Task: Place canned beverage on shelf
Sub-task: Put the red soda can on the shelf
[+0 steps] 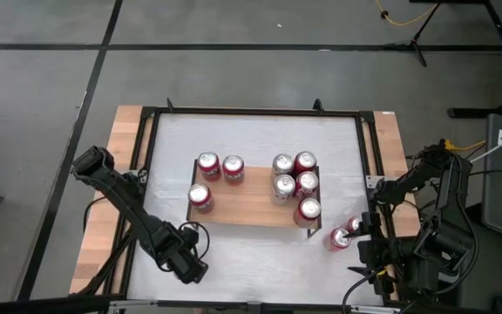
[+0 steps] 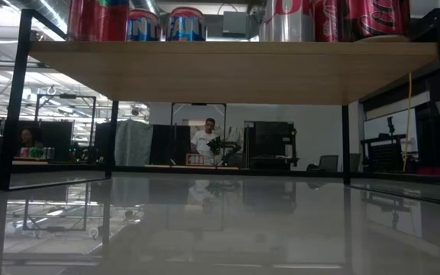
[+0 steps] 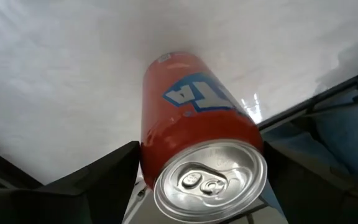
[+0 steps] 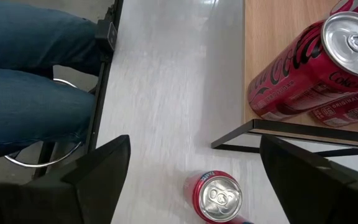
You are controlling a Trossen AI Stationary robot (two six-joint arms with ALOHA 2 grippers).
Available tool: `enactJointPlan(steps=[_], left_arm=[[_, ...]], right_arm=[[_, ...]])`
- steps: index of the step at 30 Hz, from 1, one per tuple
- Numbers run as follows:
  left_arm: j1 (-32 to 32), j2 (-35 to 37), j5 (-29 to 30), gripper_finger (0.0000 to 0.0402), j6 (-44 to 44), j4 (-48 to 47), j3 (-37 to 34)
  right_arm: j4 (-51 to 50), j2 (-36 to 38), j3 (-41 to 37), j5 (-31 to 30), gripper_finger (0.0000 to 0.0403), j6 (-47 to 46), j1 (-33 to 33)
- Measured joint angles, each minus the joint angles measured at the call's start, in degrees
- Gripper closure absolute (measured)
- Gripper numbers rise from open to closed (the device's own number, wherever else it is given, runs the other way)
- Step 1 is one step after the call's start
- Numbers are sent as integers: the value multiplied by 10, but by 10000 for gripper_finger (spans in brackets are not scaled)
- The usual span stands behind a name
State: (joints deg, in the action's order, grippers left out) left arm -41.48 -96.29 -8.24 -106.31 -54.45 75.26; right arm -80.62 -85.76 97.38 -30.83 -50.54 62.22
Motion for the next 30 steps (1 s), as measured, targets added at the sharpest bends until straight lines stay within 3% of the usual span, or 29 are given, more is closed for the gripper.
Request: enactJointPlan(steps=[9, 18, 23, 30], left_arm=[[-3, -1, 12, 82, -16, 6, 0], [-3, -1, 16, 142, -24, 5, 0], [4, -1, 26, 148, 51, 0, 0], [42, -1, 26, 147, 260, -2, 0]], right_arm=[[0, 0, 0, 0, 56, 0, 0], [0, 0, 0, 0, 56, 0, 0], [0, 0, 0, 0, 56, 0, 0], [0, 0, 0, 0, 56, 0, 0]])
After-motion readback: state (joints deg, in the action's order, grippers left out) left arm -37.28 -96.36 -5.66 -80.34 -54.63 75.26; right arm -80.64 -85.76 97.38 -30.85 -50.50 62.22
